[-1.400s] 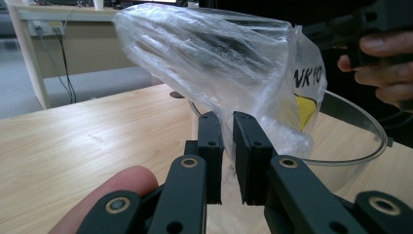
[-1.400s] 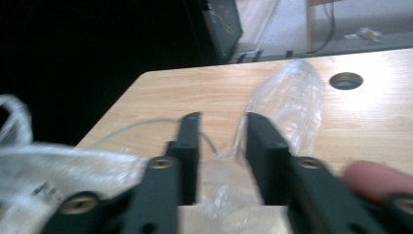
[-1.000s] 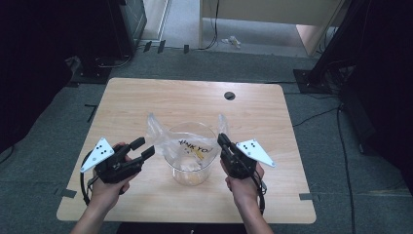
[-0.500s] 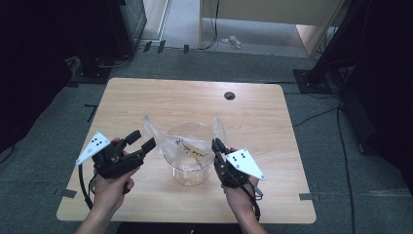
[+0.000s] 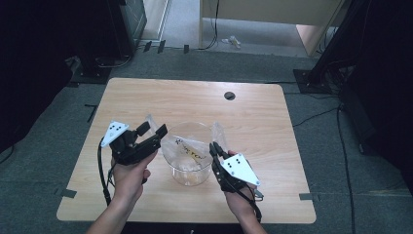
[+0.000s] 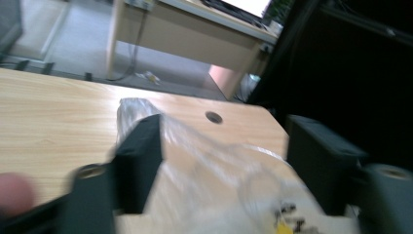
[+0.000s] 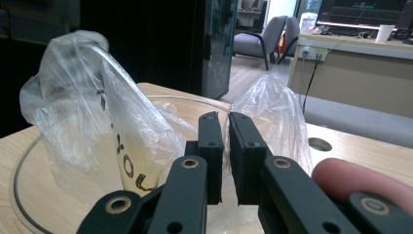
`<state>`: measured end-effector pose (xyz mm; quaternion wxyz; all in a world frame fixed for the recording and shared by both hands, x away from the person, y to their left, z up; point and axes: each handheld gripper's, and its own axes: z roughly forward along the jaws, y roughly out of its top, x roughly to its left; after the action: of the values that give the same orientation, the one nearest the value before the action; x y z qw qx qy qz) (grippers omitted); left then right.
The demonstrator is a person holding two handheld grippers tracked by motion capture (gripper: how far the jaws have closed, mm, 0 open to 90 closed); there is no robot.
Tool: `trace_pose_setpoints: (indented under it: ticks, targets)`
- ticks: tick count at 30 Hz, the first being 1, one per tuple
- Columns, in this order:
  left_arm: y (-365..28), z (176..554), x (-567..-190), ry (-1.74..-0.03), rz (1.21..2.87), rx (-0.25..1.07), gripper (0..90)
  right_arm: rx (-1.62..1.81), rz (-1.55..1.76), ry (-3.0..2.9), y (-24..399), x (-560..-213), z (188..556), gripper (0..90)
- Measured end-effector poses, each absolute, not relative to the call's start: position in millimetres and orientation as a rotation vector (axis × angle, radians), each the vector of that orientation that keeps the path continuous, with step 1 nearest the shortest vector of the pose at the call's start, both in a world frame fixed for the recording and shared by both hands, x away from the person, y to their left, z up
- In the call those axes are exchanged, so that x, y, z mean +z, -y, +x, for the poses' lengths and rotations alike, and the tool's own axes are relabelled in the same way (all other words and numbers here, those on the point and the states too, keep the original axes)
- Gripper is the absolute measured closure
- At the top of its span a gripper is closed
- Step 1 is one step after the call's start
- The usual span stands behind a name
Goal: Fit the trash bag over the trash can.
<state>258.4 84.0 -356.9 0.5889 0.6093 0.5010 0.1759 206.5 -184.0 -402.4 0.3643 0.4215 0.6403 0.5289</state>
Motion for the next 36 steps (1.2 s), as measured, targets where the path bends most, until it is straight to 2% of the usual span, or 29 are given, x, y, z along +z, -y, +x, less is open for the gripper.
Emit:
trace_pose_setpoints:
  ticks: [2,3,4,5,9,16,23,27,33,36]
  targets:
    - [-87.9,254.3,-361.9,-1.119,1.436,0.357,63.0,1.358,1.091,-1.644,186.6,-403.8,205.6,85.0]
    - [-87.9,254.3,-361.9,-1.119,1.436,0.357,67.8,1.352,1.093,-1.645,187.8,-404.9,205.0,85.0]
    - [-89.4,251.9,-364.3,-1.094,1.45,0.334,67.8,1.352,1.093,-1.645,187.8,-404.9,205.0,85.0]
    - [-91.7,245.6,-369.5,-1.039,1.5,0.313,78.2,1.345,1.092,-1.647,189.4,-407.8,203.4,85.0]
    - [-97.8,236.7,-380.1,-0.97,1.554,0.267,90.0,1.329,1.07,-1.664,190.9,-414.2,198.6,84.8]
    - [-110.0,228.0,-394.0,-0.885,1.585,0.213,90.0,1.347,1.074,-1.666,195.7,-423.1,192.0,84.2]
    - [-115.8,207.5,-411.8,-0.747,1.672,0.218,90.0,1.34,1.075,-1.638,200.5,-429.1,181.1,83.3]
    - [-112.2,197.6,-421.8,-0.684,1.751,0.281,90.0,1.326,1.095,-1.651,204.9,-436.3,178.3,83.2]
    - [-107.2,202.0,-431.6,-0.708,1.811,0.34,90.0,1.323,1.148,-1.708,206.1,-444.4,183.6,84.0]
    - [-103.0,201.8,-435.1,-0.717,1.901,0.482,90.0,1.328,1.158,-1.731,206.5,-446.5,186.4,84.8]
